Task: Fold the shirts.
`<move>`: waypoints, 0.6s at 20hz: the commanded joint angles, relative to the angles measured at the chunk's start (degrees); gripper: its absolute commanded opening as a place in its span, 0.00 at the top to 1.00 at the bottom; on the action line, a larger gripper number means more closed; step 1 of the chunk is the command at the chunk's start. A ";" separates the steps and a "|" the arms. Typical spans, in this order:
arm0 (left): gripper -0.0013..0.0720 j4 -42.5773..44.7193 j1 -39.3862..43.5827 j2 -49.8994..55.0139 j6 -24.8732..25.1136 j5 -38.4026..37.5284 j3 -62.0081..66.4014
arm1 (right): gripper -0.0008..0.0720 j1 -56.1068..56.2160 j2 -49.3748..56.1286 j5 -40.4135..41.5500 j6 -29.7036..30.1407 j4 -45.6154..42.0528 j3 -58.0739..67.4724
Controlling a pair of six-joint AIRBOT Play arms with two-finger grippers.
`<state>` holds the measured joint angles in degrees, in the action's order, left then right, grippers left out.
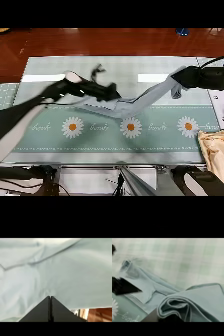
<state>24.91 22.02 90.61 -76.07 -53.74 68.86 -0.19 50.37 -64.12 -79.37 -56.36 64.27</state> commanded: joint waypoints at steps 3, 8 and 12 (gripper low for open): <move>0.96 2.36 -18.45 -15.08 0.39 -2.05 0.02 | 0.95 13.53 8.17 9.60 2.14 2.67 0.07; 0.96 2.36 -31.50 -23.82 0.42 -7.67 0.02 | 0.95 35.60 22.34 35.60 2.10 4.96 0.07; 0.96 2.64 -33.03 -25.66 2.16 -13.88 0.00 | 0.95 43.34 30.03 47.01 2.08 5.49 2.78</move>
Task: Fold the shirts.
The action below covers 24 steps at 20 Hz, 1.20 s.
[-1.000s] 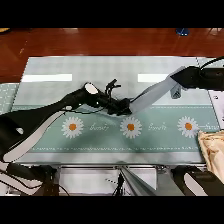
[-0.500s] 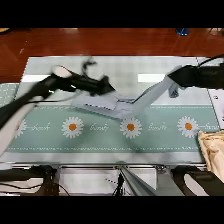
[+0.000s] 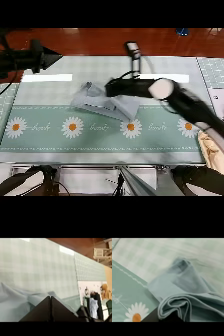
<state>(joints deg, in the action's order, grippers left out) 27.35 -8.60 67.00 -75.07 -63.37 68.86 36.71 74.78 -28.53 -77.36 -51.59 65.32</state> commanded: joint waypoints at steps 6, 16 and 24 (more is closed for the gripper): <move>0.96 0.33 -1.49 -1.97 2.27 -4.83 0.00 | 0.32 7.78 7.87 12.68 0.00 7.78 5.20; 0.96 7.10 -1.55 -1.88 2.43 -4.81 0.00 | 0.32 -14.21 -4.70 -34.84 -11.41 -35.80 5.18; 0.95 9.33 -1.86 -1.86 2.64 -4.81 0.00 | 0.17 -36.96 -2.91 -33.81 -8.66 -7.93 -7.26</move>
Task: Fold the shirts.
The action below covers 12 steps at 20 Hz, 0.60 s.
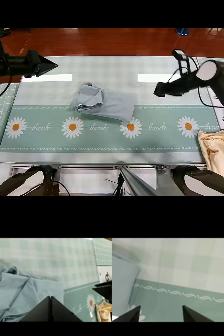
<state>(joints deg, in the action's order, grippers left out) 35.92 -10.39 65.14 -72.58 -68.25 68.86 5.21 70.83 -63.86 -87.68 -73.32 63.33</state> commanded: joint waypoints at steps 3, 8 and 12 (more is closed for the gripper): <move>0.72 0.76 -0.07 0.00 0.15 0.09 0.00 | 0.17 -3.37 5.68 4.35 6.19 25.20 -10.05; 0.71 0.76 -0.07 0.00 0.13 0.07 0.00 | 0.17 5.51 12.94 9.77 7.78 32.20 -10.71; 0.71 0.74 -0.07 0.00 0.11 0.04 0.00 | 0.18 11.43 17.14 12.63 4.94 32.52 -10.71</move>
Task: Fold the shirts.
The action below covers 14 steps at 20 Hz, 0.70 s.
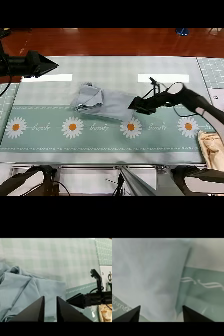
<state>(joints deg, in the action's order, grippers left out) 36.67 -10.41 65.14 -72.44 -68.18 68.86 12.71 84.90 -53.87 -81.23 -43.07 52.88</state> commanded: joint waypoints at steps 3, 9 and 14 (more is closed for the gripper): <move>0.71 0.00 -0.04 0.00 -0.02 -0.02 0.00 | 0.61 5.75 3.78 5.22 -1.90 2.62 -0.24; 0.71 0.02 -0.04 0.00 0.00 0.13 0.00 | 0.95 -0.87 -7.32 -4.07 2.82 -1.25 6.25; 0.72 0.02 -0.04 0.02 0.00 1.11 0.00 | 0.95 -16.02 -23.74 -19.47 -4.98 -10.97 18.23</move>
<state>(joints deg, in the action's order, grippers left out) 36.67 -10.41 65.14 -72.44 -67.68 68.86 4.47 69.41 -63.51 -82.30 -47.86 64.84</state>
